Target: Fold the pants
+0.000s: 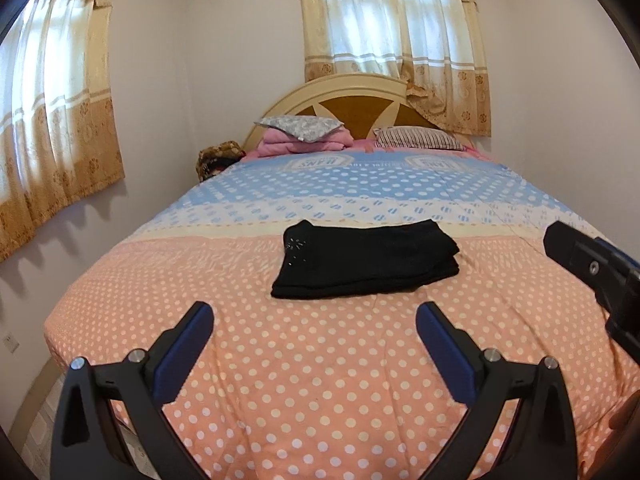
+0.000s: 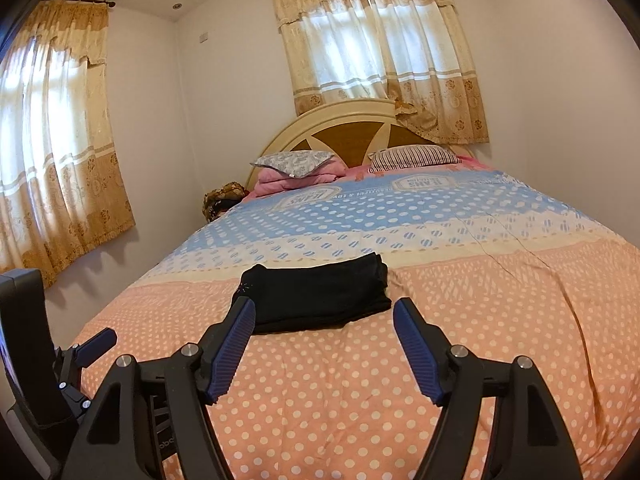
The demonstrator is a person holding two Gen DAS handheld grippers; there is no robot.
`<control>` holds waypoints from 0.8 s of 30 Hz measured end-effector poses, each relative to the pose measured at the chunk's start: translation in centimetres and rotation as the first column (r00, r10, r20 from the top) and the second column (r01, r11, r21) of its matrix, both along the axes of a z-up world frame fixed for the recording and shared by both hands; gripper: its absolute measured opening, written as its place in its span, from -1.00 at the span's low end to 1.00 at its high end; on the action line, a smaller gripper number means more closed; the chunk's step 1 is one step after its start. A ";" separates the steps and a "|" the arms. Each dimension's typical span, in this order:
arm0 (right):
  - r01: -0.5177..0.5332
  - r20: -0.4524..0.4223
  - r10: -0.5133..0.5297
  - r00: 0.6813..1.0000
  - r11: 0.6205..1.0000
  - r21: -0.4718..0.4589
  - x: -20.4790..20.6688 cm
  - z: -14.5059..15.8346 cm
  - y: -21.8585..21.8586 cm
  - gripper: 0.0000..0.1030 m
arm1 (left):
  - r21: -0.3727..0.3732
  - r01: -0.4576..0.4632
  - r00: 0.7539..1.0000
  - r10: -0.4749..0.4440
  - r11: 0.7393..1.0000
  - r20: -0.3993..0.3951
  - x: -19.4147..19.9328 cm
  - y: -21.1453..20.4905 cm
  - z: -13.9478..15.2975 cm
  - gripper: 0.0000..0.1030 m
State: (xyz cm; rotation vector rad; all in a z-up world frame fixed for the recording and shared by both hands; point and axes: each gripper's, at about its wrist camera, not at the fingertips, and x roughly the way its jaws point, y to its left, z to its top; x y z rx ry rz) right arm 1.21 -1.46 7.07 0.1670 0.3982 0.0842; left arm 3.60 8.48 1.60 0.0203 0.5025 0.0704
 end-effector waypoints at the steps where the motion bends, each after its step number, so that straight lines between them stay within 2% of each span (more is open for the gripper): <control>1: 0.002 0.001 -0.002 1.000 1.000 0.003 0.0 0.0 -0.1 0.42 | -0.011 0.001 1.000 -0.001 1.000 0.001 -0.1 0.1 0.1 1.00; 11: 0.021 0.037 -0.021 0.999 1.000 -0.002 -0.9 0.2 -1.0 0.42 | 0.013 -0.025 0.999 0.024 1.000 0.037 -0.9 -0.4 1.2 1.00; 24: 0.036 0.015 -0.037 0.999 0.999 0.018 -0.6 -0.3 -2.0 0.43 | 0.026 -0.022 1.000 0.022 0.999 0.020 -0.7 -0.5 1.0 1.00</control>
